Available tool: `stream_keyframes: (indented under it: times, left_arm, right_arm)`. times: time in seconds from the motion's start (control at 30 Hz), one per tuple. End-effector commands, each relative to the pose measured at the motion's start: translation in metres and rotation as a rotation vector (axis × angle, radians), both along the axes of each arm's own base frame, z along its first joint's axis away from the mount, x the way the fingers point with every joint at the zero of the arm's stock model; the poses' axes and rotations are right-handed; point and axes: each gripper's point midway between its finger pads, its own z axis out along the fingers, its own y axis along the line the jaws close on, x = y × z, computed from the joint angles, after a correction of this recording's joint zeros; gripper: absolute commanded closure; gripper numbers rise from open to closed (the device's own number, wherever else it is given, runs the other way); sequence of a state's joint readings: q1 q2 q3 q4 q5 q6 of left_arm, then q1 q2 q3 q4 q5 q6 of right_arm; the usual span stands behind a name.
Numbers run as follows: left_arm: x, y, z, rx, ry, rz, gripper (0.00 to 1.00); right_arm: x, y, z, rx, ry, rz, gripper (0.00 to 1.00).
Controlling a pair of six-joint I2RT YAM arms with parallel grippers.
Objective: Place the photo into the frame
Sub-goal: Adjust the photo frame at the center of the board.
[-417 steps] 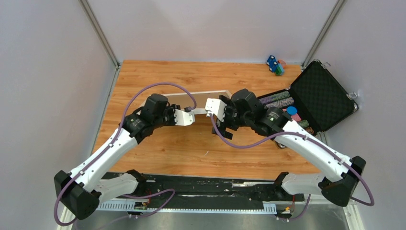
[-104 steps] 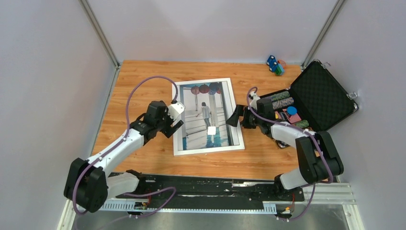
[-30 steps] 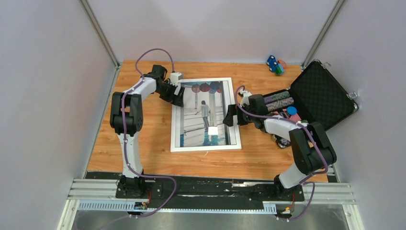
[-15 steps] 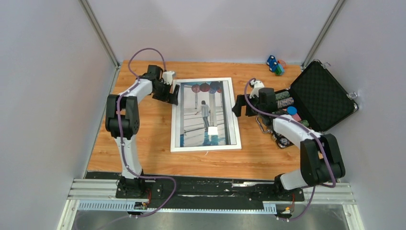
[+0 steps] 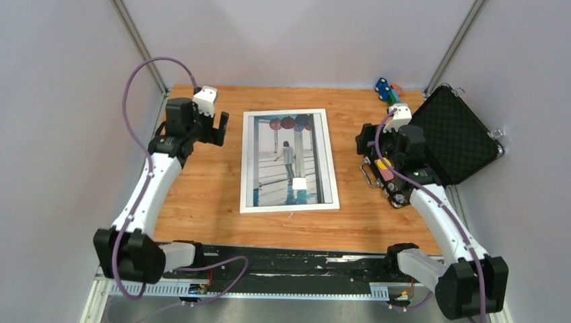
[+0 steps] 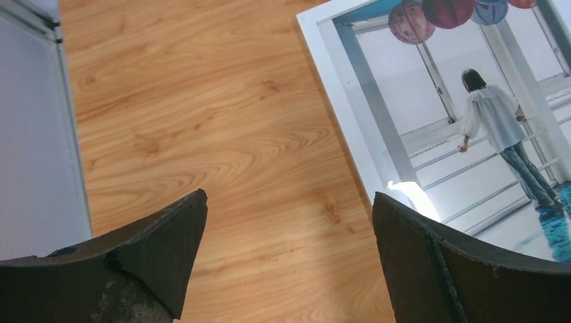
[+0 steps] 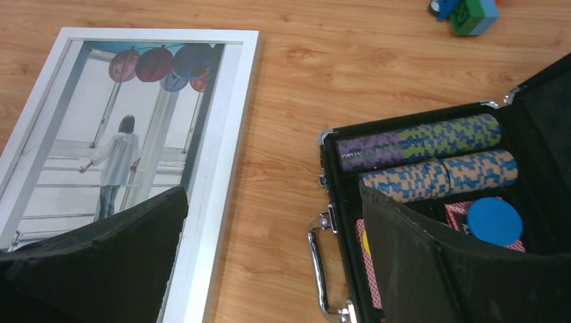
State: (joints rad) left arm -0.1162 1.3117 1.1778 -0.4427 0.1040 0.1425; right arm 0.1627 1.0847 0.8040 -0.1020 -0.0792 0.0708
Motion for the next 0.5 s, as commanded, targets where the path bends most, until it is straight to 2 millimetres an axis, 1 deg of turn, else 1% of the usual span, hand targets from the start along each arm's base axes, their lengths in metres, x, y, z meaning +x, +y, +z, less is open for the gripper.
stream_keyframes:
  times: [0.0, 0.03, 0.07, 0.1, 0.2, 0.23, 0.27, 0.33, 0.4, 0.47]
  left_arm:
    - [-0.031, 0.014, 0.024, 0.000, -0.072, 0.067, 0.00]
    - [-0.042, 0.015, 0.031, -0.007, -0.091, 0.072, 0.00]
    - [-0.047, 0.015, 0.034, -0.015, -0.095, 0.076, 0.00]
    - [-0.056, 0.016, 0.038, -0.020, -0.107, 0.076, 0.00]
    - [-0.074, 0.017, 0.051, -0.030, -0.147, 0.070, 0.00]
    - [-0.078, 0.017, 0.050, -0.028, -0.144, 0.067, 0.00]
    - [-0.083, 0.017, 0.055, -0.030, -0.162, 0.063, 0.00]
    - [-0.091, 0.016, 0.059, -0.033, -0.169, 0.053, 0.00]
    - [-0.097, 0.016, 0.059, -0.042, -0.162, 0.054, 0.00]
    - [-0.103, 0.014, 0.055, -0.048, -0.141, 0.041, 0.00]
  right_arm:
    - [-0.021, -0.021, 0.010, -0.062, -0.034, -0.064, 0.00]
    - [-0.024, -0.028, 0.012, -0.075, -0.046, -0.100, 0.00]
    - [-0.029, -0.032, 0.016, -0.081, -0.060, -0.117, 0.00]
    - [-0.034, -0.034, 0.021, -0.081, -0.081, -0.122, 0.00]
    - [-0.048, -0.038, 0.029, -0.079, -0.110, -0.128, 0.00]
    - [-0.052, -0.038, 0.032, -0.074, -0.121, -0.126, 0.00]
    - [-0.056, -0.038, 0.035, -0.070, -0.131, -0.123, 0.00]
    - [-0.064, -0.039, 0.041, -0.061, -0.154, -0.126, 0.00]
    - [-0.070, -0.039, 0.047, -0.053, -0.177, -0.125, 0.00]
    - [-0.075, -0.038, 0.049, -0.044, -0.192, -0.114, 0.00]
